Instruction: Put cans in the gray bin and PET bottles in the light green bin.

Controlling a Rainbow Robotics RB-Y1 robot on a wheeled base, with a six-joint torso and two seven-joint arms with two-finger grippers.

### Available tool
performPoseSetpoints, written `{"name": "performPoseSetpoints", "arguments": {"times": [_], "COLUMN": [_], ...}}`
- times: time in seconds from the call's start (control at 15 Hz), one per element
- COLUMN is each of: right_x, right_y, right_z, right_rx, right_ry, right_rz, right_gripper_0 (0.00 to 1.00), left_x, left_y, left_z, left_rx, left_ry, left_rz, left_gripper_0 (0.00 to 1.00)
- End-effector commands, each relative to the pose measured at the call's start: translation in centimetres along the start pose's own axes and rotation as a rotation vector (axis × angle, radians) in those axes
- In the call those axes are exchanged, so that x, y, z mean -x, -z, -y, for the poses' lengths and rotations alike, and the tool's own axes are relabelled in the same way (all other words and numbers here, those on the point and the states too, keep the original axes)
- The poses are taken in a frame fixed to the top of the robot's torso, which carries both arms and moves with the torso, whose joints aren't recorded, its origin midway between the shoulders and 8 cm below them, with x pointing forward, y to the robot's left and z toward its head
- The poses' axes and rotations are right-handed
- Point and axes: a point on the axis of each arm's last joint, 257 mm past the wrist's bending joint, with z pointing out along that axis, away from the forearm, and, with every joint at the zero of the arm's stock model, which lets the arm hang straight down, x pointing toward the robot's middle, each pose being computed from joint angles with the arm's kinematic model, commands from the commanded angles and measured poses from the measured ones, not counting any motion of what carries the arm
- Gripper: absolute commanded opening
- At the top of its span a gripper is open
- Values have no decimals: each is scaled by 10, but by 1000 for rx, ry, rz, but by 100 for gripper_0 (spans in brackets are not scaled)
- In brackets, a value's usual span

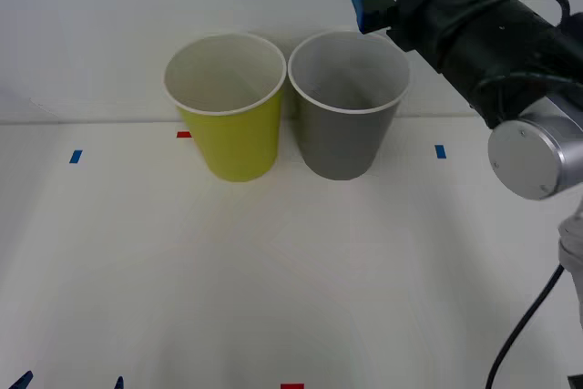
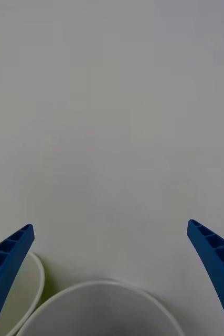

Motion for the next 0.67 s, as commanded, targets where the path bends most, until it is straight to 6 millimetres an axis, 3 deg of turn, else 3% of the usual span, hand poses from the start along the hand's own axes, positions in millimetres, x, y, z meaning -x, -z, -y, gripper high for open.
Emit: {"name": "performPoseSetpoints", "arguments": {"times": [0.07,0.2,0.67], "right_x": [-20,-36,-90], "right_y": [65,103,189], "right_z": [2,19,59], "right_rx": [-25,-90,-248], "right_ry": [10,24,-46], "right_rz": [-36,-77,-228], "right_gripper_0": [100,100,100], "left_x": [0,0,0], "left_y": [0,0,0], "left_z": [0,0,0], "left_rx": [0,0,0], "left_ry": [0,0,0], "left_rz": [0,0,0], "left_gripper_0": [100,100,100]}}
